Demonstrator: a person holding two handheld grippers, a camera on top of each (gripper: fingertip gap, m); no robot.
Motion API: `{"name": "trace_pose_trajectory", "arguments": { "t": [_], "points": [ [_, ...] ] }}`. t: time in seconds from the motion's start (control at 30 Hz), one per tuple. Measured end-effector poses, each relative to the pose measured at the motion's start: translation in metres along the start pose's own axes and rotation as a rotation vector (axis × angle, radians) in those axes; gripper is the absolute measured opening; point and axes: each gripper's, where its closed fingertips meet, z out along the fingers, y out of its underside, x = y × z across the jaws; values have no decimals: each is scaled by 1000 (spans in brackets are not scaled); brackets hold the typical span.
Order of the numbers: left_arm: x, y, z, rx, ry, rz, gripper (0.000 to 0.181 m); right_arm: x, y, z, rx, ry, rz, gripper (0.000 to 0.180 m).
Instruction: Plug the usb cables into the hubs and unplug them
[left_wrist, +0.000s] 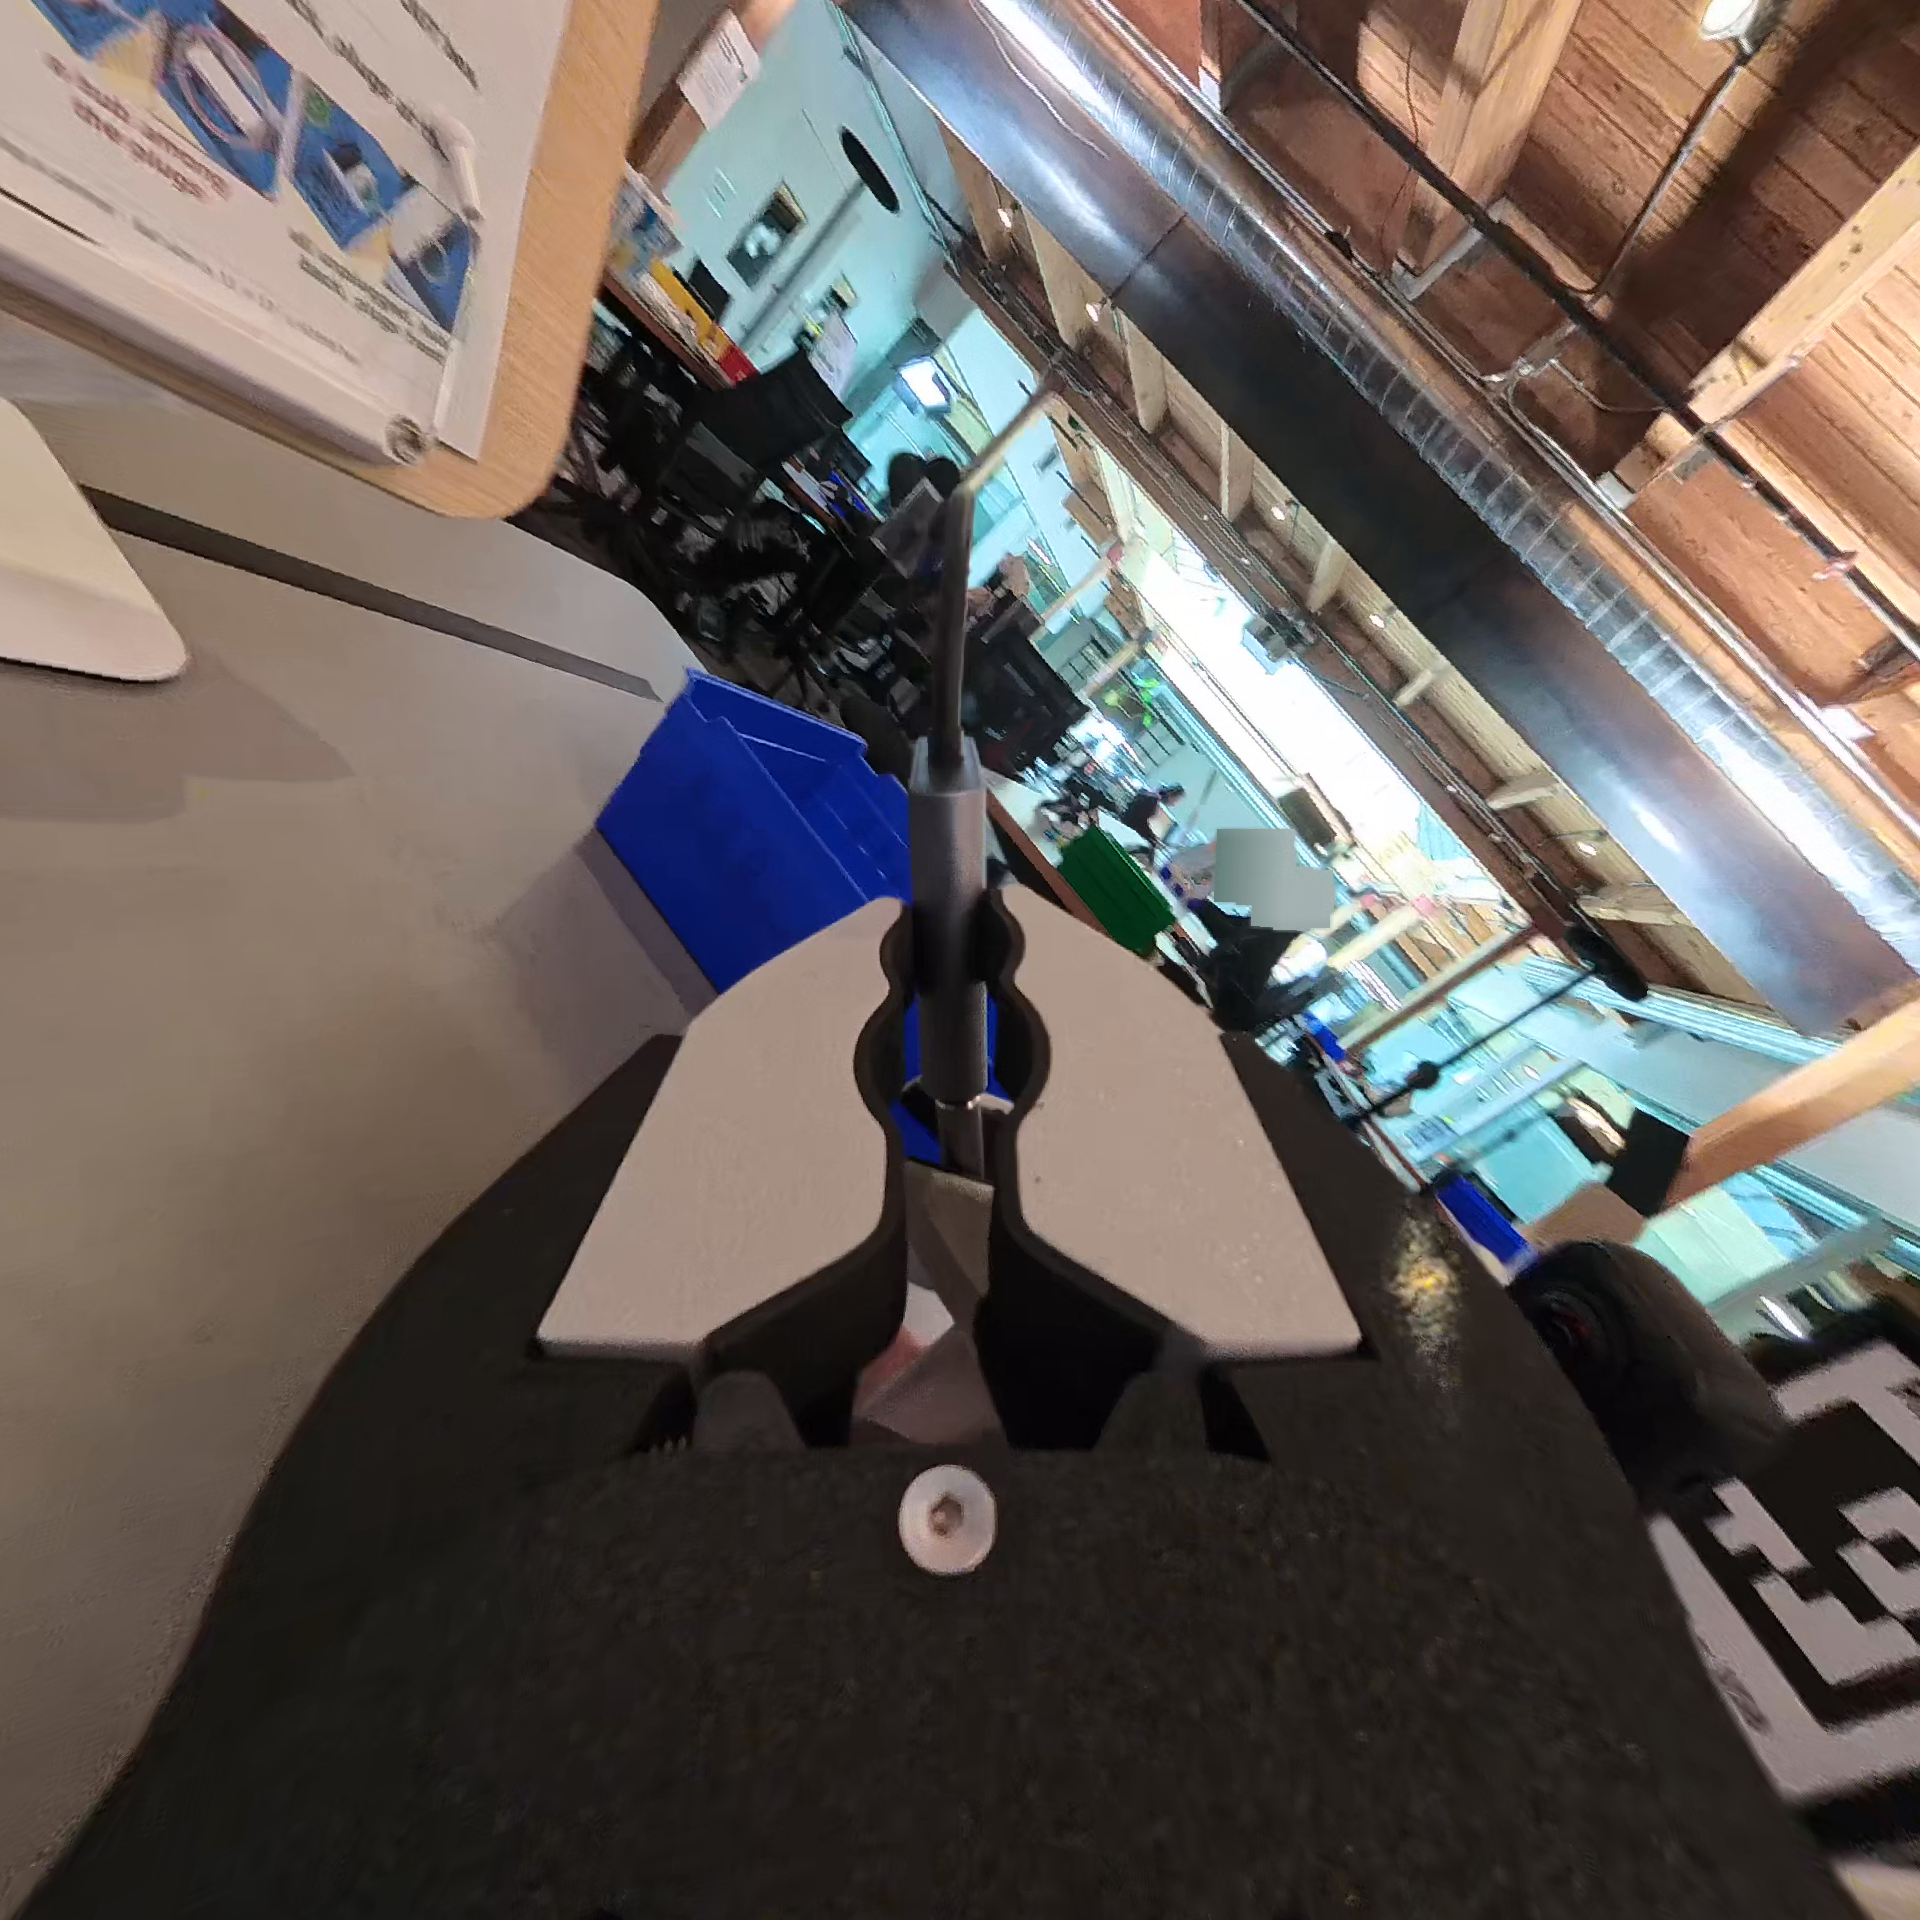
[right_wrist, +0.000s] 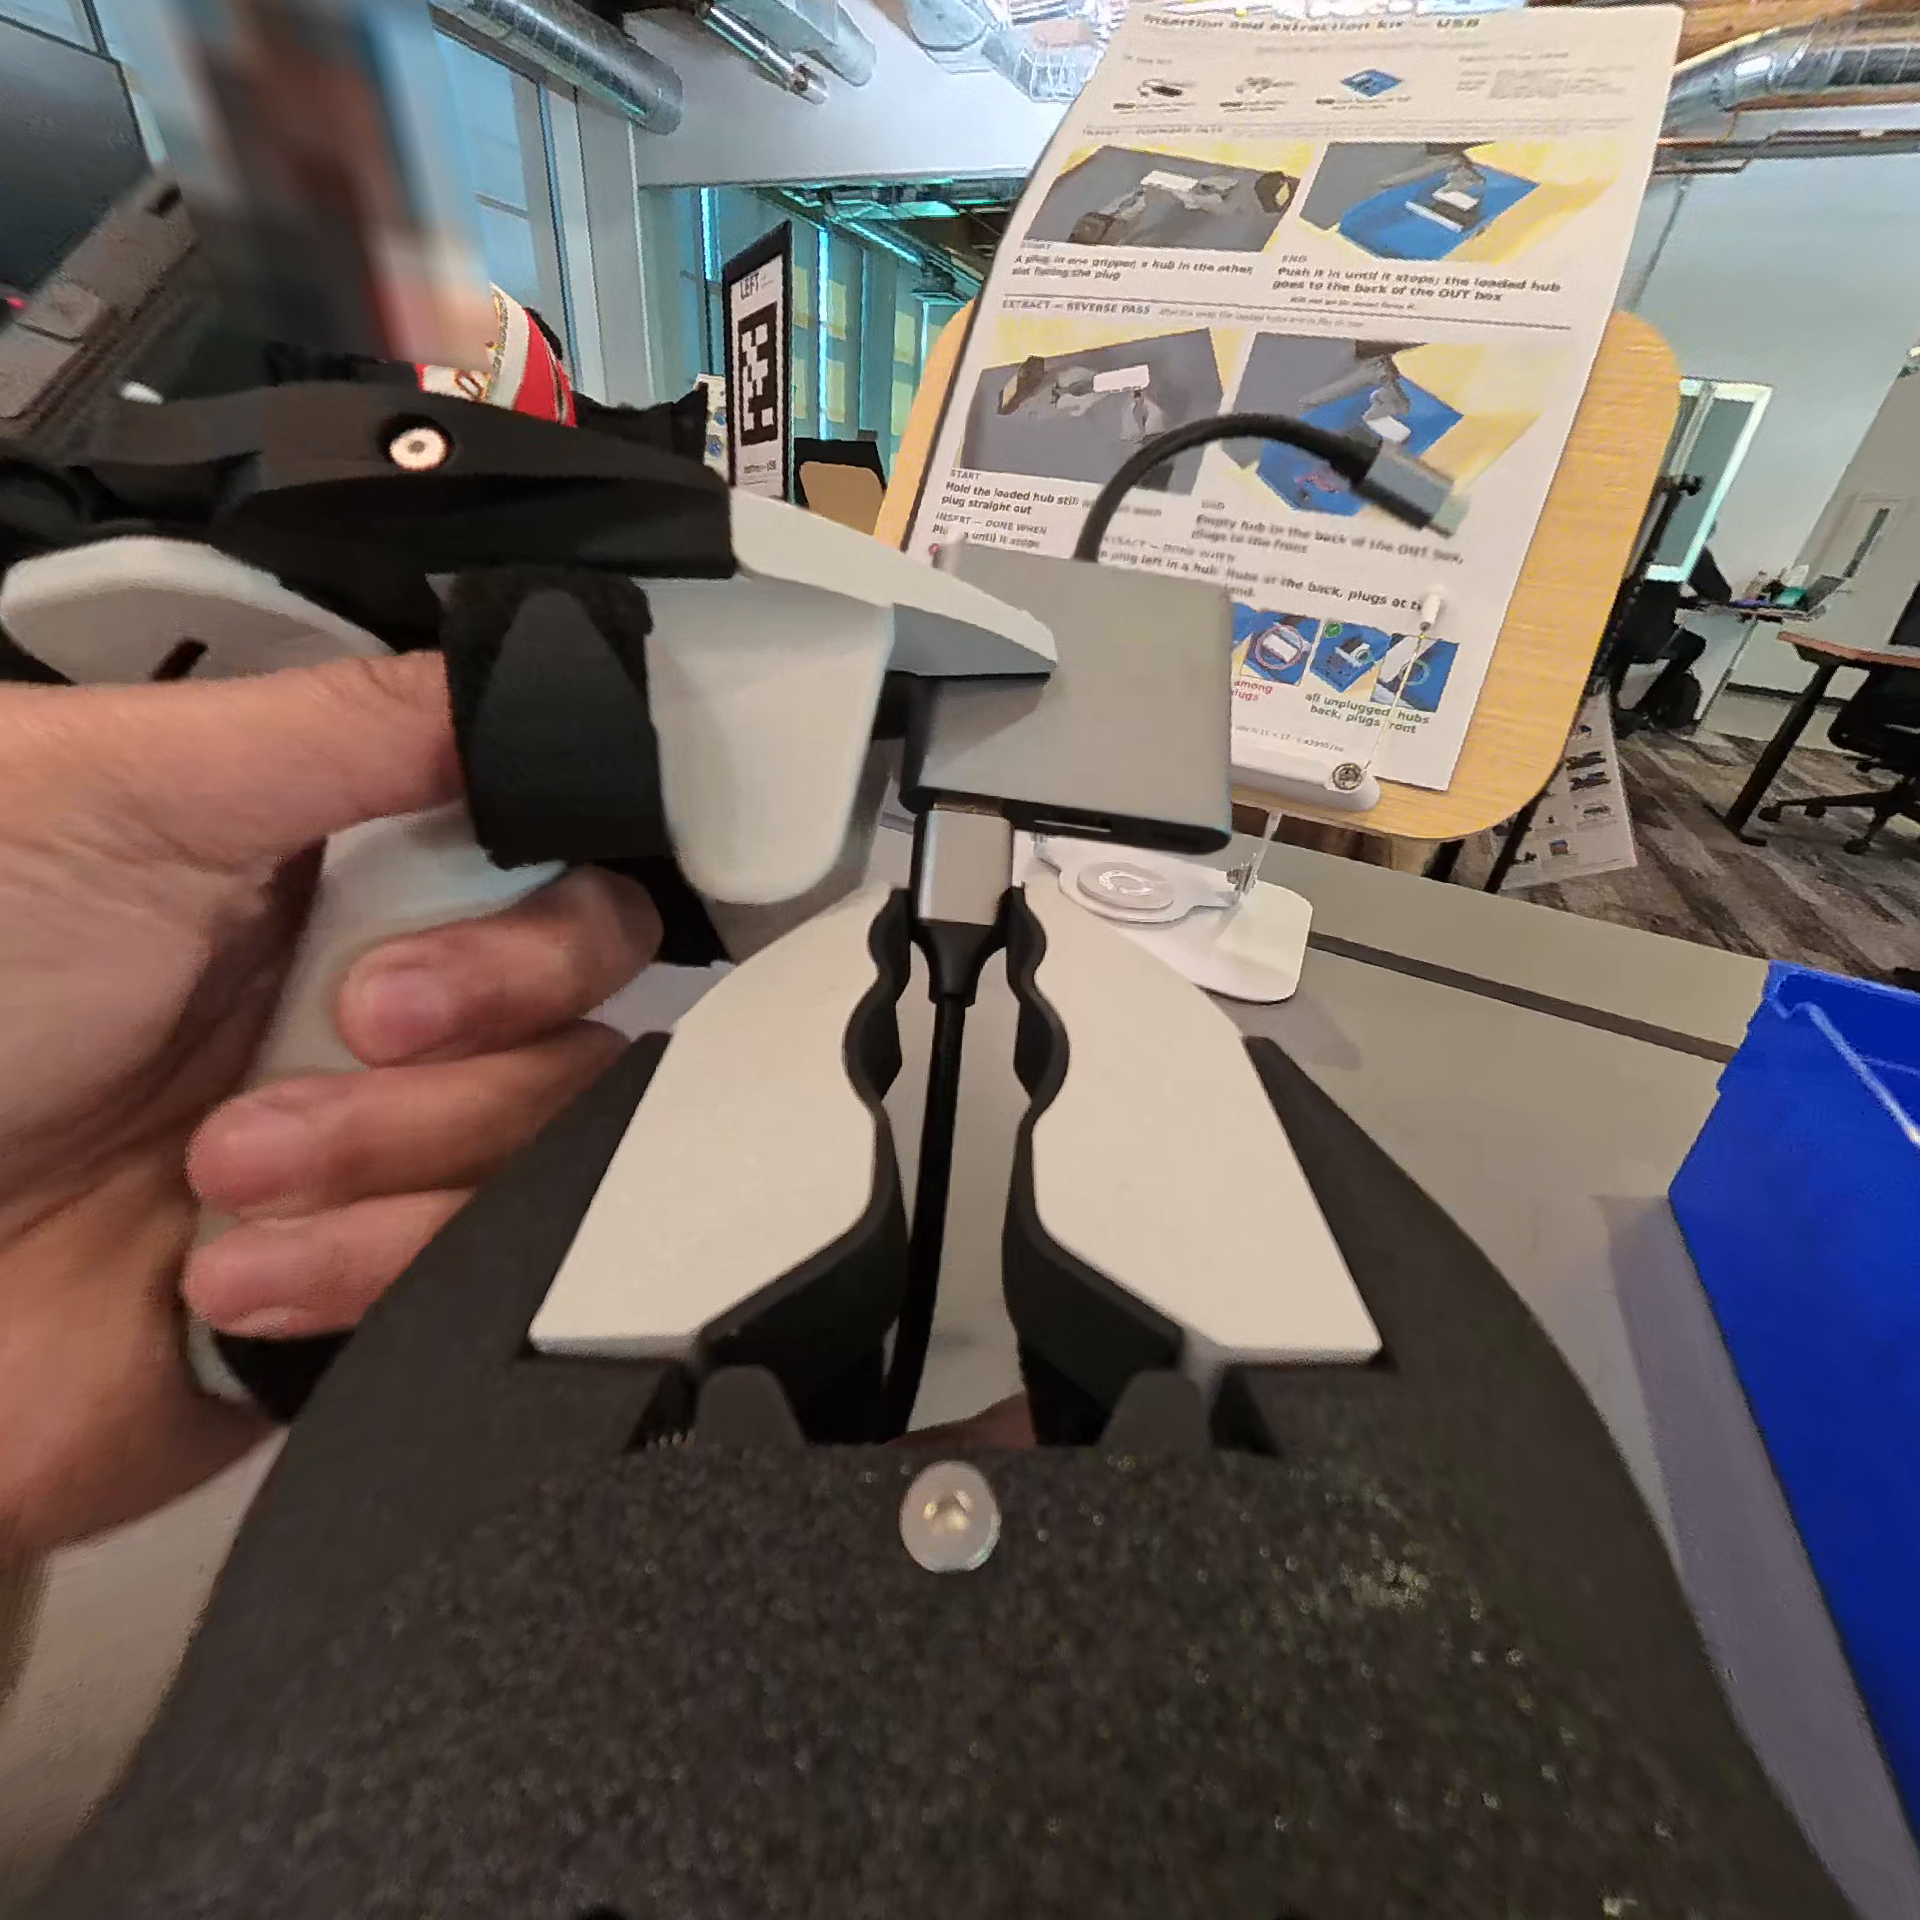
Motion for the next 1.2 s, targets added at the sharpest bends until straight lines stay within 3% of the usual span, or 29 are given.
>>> {"name": "trace_pose_trajectory", "arguments": {
  "t": [0.23,0.43,0.6,0.67,0.77,1.0,1.2],
  "points": [
    [7,8,-13,-251,139,-28,11,6,-4,-4,-35,-195,-314,18],
    [8,15,-18,-343,95,98,21,13,-5,-7,-85,-347,-467,18],
    [5,10,-22,-348,38,187,35,7,0,-12,-86,-390,-443,18],
    [1,11,-23,-362,11,214,21,4,-1,-14,-76,-406,-416,18],
    [6,11,-24,-360,52,193,16,0,-2,-15,-72,-426,-383,18],
    [9,1,-19,-253,85,79,13,3,-5,-11,-76,-387,-352,18],
    [7,3,-19,-269,98,55,12,2,-2,-12,-80,-365,-349,18]
  ]
}}
